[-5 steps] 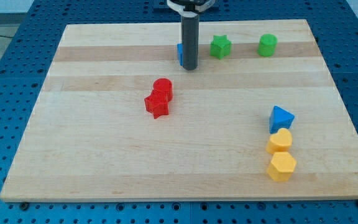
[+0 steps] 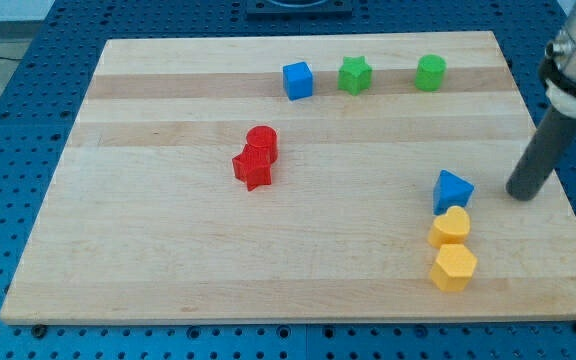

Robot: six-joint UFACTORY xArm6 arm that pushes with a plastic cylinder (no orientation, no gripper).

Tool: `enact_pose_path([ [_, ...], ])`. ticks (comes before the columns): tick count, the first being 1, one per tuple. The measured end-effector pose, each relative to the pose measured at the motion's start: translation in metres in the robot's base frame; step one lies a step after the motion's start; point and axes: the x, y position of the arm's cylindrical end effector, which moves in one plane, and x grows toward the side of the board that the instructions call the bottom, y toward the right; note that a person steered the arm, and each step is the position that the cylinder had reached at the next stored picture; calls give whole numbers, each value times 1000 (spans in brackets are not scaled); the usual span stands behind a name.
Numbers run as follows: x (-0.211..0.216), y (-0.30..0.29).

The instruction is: Place the blue triangle left of the blue cube

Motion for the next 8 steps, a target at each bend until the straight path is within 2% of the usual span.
enact_pose_path([
  [1, 16, -42],
  [3, -49, -94],
  [4, -49, -113],
  [5, -19, -111],
  [6, -21, -144],
  [7, -57, -175],
  [8, -83, -164],
])
